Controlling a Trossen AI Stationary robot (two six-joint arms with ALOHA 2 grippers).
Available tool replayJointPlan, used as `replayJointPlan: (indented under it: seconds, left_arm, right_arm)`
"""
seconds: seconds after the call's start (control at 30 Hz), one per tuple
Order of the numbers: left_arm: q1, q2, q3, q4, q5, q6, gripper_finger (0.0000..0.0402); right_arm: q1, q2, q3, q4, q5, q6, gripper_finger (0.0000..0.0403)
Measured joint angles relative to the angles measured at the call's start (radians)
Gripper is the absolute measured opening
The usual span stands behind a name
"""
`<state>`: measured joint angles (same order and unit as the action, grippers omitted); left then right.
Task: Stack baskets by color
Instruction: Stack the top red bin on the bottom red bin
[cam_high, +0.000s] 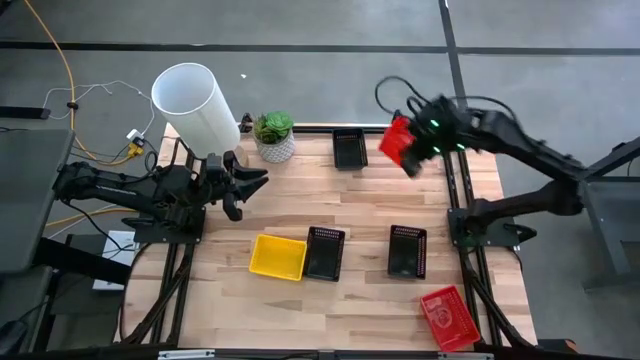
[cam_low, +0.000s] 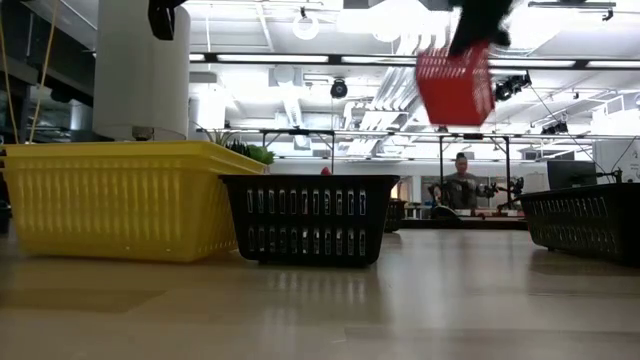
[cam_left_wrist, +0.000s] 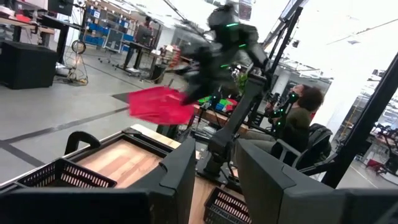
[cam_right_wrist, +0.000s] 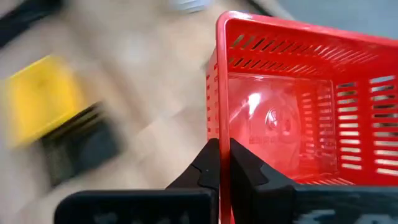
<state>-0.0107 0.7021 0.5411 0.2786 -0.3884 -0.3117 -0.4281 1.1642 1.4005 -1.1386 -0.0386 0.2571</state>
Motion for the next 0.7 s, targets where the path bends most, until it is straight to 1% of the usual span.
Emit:
replayJointPlan:
  seconds: [0.07, 0.13, 0.23, 0.33, 0.43, 0.5, 0.57, 0.7]
  left_arm:
    - [0.0, 0.0, 0.0, -0.006, -0.015, 0.0, 0.0103]
    - [0.0, 0.0, 0.0, -0.013, -0.029, 0.0, 0.0103]
    - [0.0, 0.0, 0.0, -0.02, -0.05, 0.0, 0.0103]
    - [0.0, 0.0, 0.0, -0.021, -0.064, 0.0, 0.0103]
    - [0.0, 0.0, 0.0, -0.021, -0.073, 0.0, 0.0103]
    - [0.0, 0.0, 0.0, -0.021, -0.073, 0.0, 0.0103]
    - [0.0, 0.0, 0.0, -0.021, -0.073, 0.0, 0.0103]
    - [0.0, 0.0, 0.0, -0.02, -0.073, 0.0, 0.0103]
  right_arm:
    - [0.106, -0.036, 0.051, -0.086, -0.021, 0.025, 0.0001]
    - [0.233, -0.063, 0.084, -0.156, -0.022, 0.085, 0.0001]
    - [0.444, -0.089, 0.099, -0.218, -0.005, 0.244, 0.0001]
    - [0.675, -0.084, 0.09, -0.228, 0.03, 0.411, 0.0]
    - [0.889, -0.027, 0.089, -0.209, 0.064, 0.494, 0.0]
    - [1.003, 0.023, 0.09, -0.176, 0.079, 0.529, 0.0]
    - [1.1, 0.079, 0.091, -0.148, 0.093, 0.57, 0.0]
    - [1.256, 0.184, 0.092, -0.132, 0.1, 0.691, 0.0]
